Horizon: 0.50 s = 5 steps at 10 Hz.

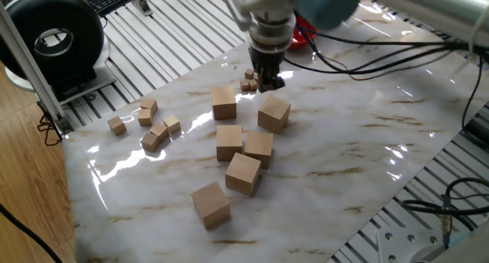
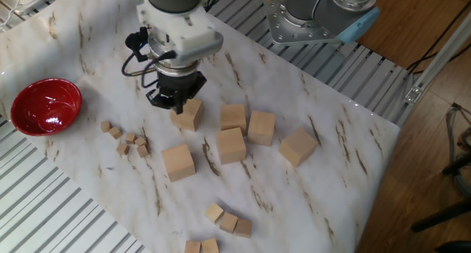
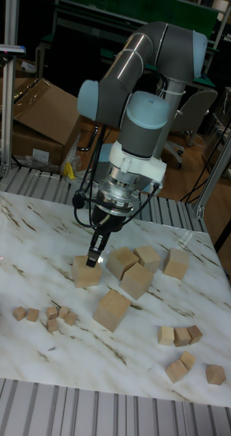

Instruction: Pick up one small block

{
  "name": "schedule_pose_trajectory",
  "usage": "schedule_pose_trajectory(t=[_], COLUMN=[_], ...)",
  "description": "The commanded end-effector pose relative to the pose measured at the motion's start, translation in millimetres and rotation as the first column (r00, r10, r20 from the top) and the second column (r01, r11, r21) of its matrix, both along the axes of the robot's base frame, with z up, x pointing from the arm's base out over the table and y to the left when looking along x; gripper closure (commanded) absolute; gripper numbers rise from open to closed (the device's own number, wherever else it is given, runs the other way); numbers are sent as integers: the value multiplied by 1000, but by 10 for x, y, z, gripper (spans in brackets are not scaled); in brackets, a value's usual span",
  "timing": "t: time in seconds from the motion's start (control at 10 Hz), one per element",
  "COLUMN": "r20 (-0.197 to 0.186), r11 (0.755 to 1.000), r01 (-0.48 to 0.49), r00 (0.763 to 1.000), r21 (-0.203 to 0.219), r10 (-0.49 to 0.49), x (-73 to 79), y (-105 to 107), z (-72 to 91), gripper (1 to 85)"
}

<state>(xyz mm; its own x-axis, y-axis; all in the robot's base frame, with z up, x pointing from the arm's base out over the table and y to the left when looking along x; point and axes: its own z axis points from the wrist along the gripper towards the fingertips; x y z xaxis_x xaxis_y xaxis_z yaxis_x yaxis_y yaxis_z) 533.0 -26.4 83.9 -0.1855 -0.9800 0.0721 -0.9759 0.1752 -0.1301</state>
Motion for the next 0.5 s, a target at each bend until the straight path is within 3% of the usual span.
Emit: schedule_pose_trajectory(t=[0.0, 0.1, 0.2, 0.4], r20=[28, 16, -4, 11], r11=[967, 935, 915, 930], r01=[-228, -296, -320, -306], r00=[972, 952, 944, 949], r21=[-110, -194, -246, -203], r10=[233, 305, 330, 315], x=[195, 288, 307, 296], y=[-261, -439, -564, -460], z=[-121, -109, -83, -115], gripper=[303, 107, 33, 17])
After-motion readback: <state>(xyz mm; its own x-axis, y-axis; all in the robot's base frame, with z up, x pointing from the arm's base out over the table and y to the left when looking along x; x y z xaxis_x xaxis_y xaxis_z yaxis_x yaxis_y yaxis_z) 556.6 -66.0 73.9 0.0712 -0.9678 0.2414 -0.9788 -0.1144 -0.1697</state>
